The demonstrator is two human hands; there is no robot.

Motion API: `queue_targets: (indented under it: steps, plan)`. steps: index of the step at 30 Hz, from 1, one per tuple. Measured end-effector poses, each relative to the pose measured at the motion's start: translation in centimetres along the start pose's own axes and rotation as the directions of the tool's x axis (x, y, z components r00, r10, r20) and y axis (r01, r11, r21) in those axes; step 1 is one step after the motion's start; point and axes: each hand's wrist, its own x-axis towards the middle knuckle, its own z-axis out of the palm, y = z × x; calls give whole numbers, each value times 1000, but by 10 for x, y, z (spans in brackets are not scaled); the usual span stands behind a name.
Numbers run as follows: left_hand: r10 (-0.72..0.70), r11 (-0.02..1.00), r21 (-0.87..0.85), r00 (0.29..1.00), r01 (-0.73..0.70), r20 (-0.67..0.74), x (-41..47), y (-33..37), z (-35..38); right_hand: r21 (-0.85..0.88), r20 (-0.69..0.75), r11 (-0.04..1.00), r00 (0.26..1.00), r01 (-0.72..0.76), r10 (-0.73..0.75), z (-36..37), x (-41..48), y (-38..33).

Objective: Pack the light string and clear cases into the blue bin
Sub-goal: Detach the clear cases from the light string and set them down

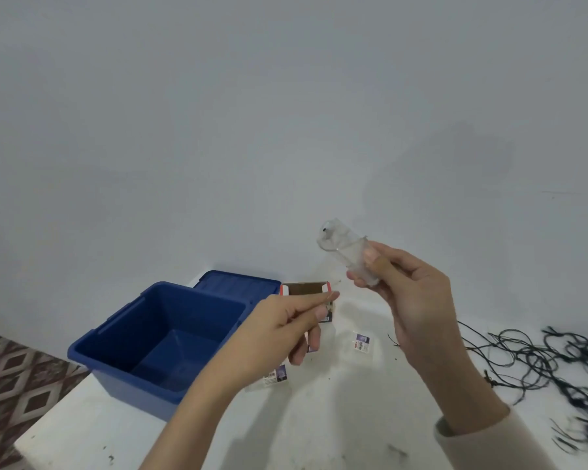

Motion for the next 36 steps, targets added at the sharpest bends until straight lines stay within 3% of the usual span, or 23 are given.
queue_targets:
  steps: [4,6,8,10,12,15,17,19,22,24,29,33,36]
  plan:
    - [10,976,216,997,8,-83,-12,17,2,-294,-130,927,951,233,-281,1,-2,9]
    - [105,870,493,988,-35,-115,-16,29,1,-495,-55,785,888,373,-457,-1,-1,15]
    - [261,700,710,953,-78,-152,-18,35,0,-639,115,598,829,484,-548,-5,0,20]
    - [459,536,826,881,-174,-113,-14,37,-6,-685,274,499,822,531,-500,-9,-1,21]
    - [553,515,815,829,-266,-79,-7,35,-13,-670,340,566,876,481,-343,-10,-3,17]
    - [460,687,675,880,-269,-118,5,34,-20,-588,364,763,930,267,-45,-12,-9,2]
    - [323,879,410,936,-244,-136,11,30,-24,-455,426,882,900,126,91,-16,-12,-9]
    - [214,972,117,971,-202,-102,13,29,-25,-354,480,935,859,4,179,-19,-13,-16]
    - [67,980,-186,998,-66,0,15,22,-22,-187,467,972,857,-145,218,-19,-12,-14]
    - [-10,955,-298,1000,16,21,16,14,-16,-95,422,977,881,-193,215,-15,-12,-11]
    - [-93,869,-490,995,64,-34,14,9,3,27,242,986,958,-167,156,-5,-15,-2]
    - [-97,873,-485,993,54,-64,7,10,13,39,70,995,994,-87,84,-5,-12,1]
    - [-115,916,-394,990,72,-86,1,11,18,-63,-66,998,998,-2,-2,-6,-8,2]
